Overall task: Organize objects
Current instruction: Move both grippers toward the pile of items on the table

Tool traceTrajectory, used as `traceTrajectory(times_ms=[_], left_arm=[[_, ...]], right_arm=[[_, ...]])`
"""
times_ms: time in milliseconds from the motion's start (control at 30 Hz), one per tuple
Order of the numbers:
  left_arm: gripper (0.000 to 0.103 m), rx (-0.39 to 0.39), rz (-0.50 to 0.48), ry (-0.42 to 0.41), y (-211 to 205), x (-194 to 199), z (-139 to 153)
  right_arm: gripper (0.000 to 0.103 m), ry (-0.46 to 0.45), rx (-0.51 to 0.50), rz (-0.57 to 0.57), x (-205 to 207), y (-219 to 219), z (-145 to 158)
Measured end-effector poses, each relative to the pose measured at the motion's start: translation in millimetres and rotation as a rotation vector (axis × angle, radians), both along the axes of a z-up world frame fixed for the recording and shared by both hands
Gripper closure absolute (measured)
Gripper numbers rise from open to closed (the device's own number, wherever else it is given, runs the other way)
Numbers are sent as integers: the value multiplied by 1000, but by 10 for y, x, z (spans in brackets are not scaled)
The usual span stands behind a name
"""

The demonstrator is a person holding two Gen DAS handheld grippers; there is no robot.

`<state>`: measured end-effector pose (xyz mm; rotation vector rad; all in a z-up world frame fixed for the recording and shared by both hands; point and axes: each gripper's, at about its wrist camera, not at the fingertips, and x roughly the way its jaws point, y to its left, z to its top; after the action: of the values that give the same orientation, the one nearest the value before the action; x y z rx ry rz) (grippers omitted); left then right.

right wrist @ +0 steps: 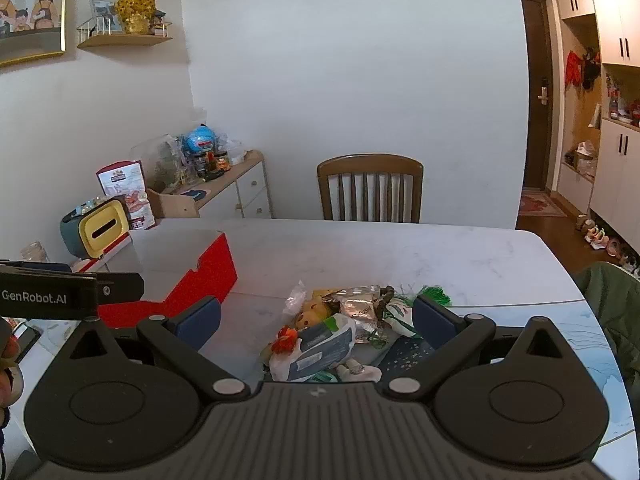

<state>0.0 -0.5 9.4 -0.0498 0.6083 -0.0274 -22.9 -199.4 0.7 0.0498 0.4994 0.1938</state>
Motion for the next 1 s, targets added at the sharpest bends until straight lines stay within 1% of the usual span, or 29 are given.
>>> traceTrajectory(times_ms=[133, 433, 733, 833, 933, 1000], left_arm=[[0, -2, -31, -1, 10, 82, -41], [0, -1, -95, 11, 69, 243, -84], [0, -16, -130, 34, 118, 375, -154], [0, -21, -145, 48, 114, 434, -202], [0, -29, -175, 77, 99, 518, -297], [0, -30, -202, 98, 75, 577, -382]], right_arm=[[1, 8, -6, -26, 42, 27, -18], [1, 19, -11, -45, 170, 144, -27], [1, 40, -25, -55, 227, 191, -61], [1, 56, -25, -58, 248, 167, -104], [1, 85, -25, -53, 299, 85, -212], [1, 87, -53, -50, 336, 43, -307]])
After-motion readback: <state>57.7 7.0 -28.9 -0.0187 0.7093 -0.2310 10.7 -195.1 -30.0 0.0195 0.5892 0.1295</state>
